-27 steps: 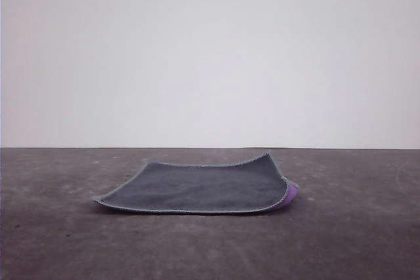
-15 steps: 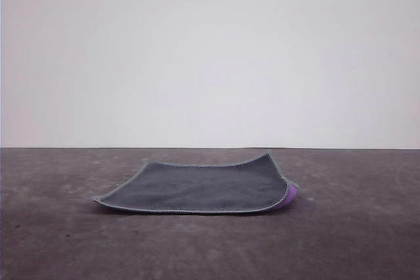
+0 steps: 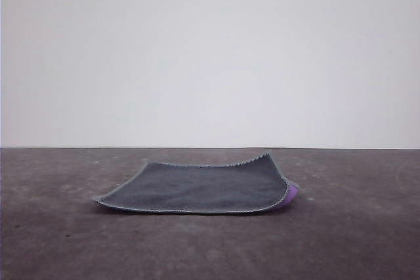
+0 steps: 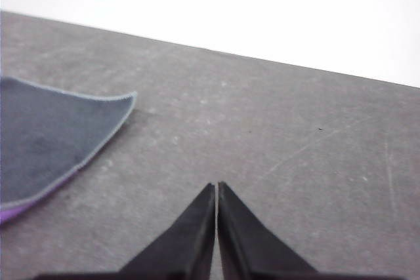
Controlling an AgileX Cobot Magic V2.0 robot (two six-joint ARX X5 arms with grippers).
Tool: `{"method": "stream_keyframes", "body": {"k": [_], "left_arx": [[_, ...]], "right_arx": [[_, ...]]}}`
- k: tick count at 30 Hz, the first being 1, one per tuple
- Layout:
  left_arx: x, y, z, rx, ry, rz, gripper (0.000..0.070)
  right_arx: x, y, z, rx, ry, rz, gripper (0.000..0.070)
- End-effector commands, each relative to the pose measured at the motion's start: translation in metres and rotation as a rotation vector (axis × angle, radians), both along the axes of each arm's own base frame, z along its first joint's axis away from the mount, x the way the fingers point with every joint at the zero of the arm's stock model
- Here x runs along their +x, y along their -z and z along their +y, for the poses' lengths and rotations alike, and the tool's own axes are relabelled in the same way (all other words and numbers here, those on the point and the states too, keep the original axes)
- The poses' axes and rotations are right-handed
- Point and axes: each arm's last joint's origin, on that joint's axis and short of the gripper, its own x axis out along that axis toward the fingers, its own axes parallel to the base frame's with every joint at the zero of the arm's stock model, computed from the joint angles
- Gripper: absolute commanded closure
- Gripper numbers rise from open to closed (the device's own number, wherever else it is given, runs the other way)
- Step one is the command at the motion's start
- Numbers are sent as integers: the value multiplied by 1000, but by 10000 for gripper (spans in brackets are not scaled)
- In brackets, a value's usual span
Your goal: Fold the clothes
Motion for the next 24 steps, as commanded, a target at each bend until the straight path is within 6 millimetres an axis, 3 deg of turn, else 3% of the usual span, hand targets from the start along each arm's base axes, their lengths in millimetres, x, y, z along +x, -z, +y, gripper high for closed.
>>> {"method": "stream_keyframes", "body": {"k": [1,11,24], "left_arx": [[1,5,0,6,-2,6,699],[1,1,0,-66,-5,-24,699],[1,0,0,-87,-12,0,697]], "right_arx": [[0,1,0,56,2,11,700],[-1,11,-1,164,67,137,700],[-1,10,-3,226,128,147,700]]}}
